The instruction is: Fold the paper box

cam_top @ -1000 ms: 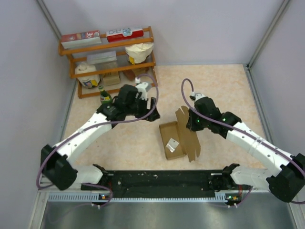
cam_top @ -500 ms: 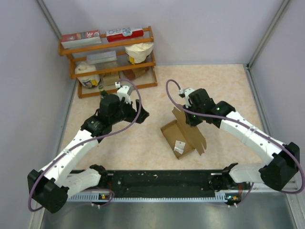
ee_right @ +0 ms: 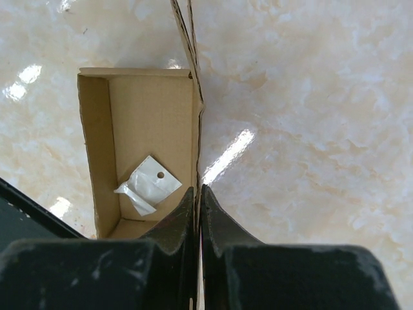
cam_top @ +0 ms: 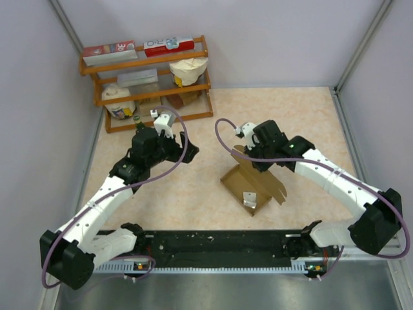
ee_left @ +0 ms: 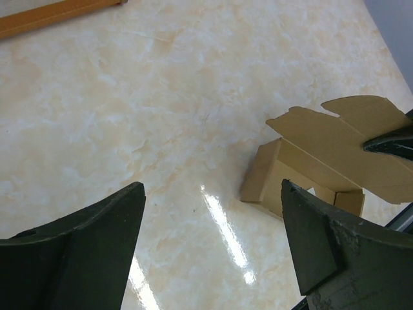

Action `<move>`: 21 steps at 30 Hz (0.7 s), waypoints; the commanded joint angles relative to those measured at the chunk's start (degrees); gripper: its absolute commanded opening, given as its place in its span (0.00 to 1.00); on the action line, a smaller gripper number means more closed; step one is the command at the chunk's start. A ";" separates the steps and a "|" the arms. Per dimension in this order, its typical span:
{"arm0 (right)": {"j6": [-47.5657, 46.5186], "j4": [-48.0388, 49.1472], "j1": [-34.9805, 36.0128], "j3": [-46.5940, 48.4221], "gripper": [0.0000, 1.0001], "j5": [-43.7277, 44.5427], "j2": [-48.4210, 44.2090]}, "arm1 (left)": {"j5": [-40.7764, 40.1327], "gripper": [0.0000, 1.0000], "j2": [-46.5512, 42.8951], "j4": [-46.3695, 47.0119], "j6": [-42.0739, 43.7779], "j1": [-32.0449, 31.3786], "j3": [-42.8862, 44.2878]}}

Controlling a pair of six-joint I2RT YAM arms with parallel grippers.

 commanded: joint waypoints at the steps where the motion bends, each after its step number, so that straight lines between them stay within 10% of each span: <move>1: -8.15 0.35 -0.25 2.79 0.00 -2.01 -0.05 | 4.23 0.90 -0.45 9.02 0.77 0.79 -1.92; 9: -12.73 -0.62 -0.08 7.27 0.00 -10.53 3.19 | 16.45 0.89 1.04 24.14 3.84 0.62 -6.75; 21: -19.58 -0.80 2.12 13.16 0.01 -5.35 10.05 | 14.70 0.89 4.39 23.01 4.89 0.71 -6.23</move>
